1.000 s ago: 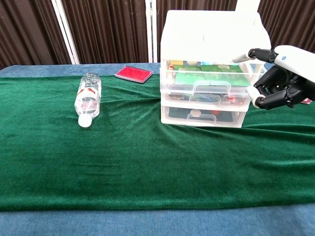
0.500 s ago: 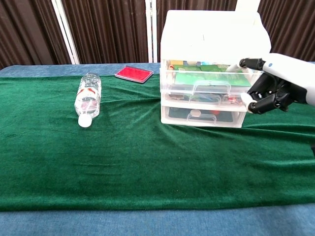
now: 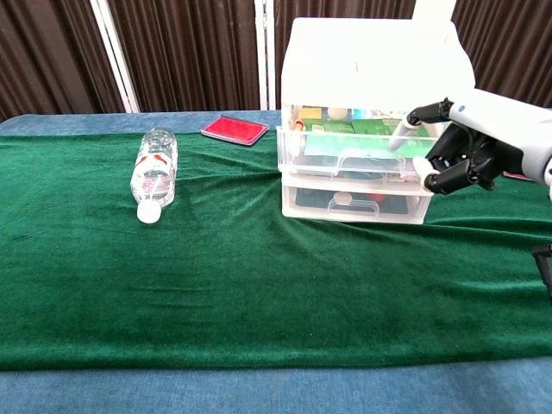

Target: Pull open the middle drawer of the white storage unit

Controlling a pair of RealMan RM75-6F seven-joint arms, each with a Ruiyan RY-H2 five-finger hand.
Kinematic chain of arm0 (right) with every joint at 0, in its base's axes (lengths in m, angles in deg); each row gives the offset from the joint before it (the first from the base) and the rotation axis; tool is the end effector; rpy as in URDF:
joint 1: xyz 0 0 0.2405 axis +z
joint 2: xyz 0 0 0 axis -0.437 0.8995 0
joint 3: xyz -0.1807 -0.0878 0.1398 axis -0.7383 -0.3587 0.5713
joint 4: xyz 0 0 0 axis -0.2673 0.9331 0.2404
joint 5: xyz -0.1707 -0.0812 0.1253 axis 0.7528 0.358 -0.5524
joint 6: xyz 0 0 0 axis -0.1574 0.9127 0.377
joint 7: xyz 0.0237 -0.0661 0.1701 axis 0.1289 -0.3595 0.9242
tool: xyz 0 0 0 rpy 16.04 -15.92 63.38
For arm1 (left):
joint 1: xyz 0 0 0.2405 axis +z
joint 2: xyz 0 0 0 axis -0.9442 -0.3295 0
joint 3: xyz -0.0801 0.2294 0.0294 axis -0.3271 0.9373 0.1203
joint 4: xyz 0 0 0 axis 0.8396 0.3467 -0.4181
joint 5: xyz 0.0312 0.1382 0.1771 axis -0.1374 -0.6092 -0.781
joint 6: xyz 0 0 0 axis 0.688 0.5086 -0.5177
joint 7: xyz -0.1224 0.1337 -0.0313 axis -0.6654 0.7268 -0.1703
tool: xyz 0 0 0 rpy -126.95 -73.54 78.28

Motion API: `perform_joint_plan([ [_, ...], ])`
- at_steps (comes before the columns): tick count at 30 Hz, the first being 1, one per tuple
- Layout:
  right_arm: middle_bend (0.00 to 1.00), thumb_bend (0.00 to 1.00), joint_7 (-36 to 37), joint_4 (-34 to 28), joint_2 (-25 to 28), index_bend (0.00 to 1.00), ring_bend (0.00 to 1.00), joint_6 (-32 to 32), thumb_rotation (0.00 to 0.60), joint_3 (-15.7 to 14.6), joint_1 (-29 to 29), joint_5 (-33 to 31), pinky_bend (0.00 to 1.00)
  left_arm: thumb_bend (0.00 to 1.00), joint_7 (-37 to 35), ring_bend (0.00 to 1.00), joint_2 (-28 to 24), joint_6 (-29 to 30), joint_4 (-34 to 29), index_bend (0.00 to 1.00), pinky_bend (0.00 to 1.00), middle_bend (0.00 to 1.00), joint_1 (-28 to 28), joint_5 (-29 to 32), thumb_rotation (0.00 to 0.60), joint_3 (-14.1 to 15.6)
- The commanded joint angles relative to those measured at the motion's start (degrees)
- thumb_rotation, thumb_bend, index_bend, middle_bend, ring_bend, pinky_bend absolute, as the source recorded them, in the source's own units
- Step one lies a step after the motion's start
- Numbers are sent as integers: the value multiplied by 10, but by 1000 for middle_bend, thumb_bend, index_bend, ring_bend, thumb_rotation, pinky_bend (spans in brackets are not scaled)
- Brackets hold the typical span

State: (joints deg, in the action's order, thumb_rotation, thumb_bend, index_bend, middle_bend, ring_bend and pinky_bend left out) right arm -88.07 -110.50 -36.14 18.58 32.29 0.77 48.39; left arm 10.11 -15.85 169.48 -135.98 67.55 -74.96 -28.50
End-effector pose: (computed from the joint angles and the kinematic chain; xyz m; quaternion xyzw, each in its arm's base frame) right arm -0.1008 -0.2995 -0.0018 0.5881 -0.5008 0.4467 0.4514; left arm -0.3174 0.2153 0.1543 -0.5658 -0.3613 -0.4482 0.5903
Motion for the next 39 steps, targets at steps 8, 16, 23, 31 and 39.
perform_joint_plan([
  [8,893,546,-8,-20,9,431,939,13,600,-26,-4,6,820,0,1,0,0,1,0,0,0,0,0,-1,600,0],
  [16,897,547,-2,-37,17,451,942,26,600,-40,-10,25,825,0,3,0,0,0,-1,0,0,0,0,-1,600,1],
  [23,898,549,2,-50,27,461,942,32,600,-53,-17,37,827,0,3,0,1,0,-1,0,0,0,0,-2,600,1],
  [31,898,549,12,-56,33,466,942,34,600,-64,-23,47,827,0,4,0,1,0,-2,0,0,0,0,-2,600,2],
  [39,886,546,21,-53,34,354,935,37,600,-67,-26,63,823,0,6,0,1,-2,-2,0,0,0,-1,-2,600,2],
])
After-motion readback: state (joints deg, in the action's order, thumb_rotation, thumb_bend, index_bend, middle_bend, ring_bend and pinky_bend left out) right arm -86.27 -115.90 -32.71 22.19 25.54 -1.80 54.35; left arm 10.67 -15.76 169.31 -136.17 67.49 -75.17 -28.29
